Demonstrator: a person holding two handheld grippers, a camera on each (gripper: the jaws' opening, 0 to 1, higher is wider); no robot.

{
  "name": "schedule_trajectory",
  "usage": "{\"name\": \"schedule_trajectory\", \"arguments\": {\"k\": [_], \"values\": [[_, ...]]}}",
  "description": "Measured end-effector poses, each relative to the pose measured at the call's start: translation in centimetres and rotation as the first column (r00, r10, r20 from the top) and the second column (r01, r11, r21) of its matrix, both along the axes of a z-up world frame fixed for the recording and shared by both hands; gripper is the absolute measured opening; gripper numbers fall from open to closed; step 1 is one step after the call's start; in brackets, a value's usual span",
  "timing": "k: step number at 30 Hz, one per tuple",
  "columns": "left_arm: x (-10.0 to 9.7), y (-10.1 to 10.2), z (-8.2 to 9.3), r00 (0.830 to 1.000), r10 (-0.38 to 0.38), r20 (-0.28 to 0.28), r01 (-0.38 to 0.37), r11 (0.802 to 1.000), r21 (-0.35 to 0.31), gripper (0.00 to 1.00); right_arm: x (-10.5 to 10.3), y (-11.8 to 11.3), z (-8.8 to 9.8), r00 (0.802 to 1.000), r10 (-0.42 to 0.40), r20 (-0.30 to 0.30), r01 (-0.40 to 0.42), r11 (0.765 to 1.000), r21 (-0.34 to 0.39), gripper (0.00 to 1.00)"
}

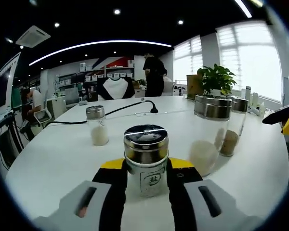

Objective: Rotate the seasoning bottle until the label or dispensing opening points toward the visible target arrow and the bottle remains upright within the marked orientation range

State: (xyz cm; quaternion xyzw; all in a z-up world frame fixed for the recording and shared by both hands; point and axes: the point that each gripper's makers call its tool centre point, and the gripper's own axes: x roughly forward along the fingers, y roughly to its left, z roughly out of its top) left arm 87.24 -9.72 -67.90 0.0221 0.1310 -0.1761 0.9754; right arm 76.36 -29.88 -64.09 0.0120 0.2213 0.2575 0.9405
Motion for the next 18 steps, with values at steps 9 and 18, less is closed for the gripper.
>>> {"name": "schedule_trajectory", "arguments": {"k": [9, 18], "values": [[0.2, 0.1, -0.1, 1.000, -0.009, -0.003, 0.009, 1.000, -0.028, 0.34, 0.0, 0.0, -0.1, 1.000, -0.001, -0.003, 0.001, 1.000, -0.002, 0.67], [-0.9, 1.1, 0.3, 1.000, -0.003, 0.017, 0.004, 1.000, -0.018, 0.48, -0.1, 0.2, -0.1, 1.000, 0.004, -0.005, -0.004, 1.000, -0.003, 0.67]]}}
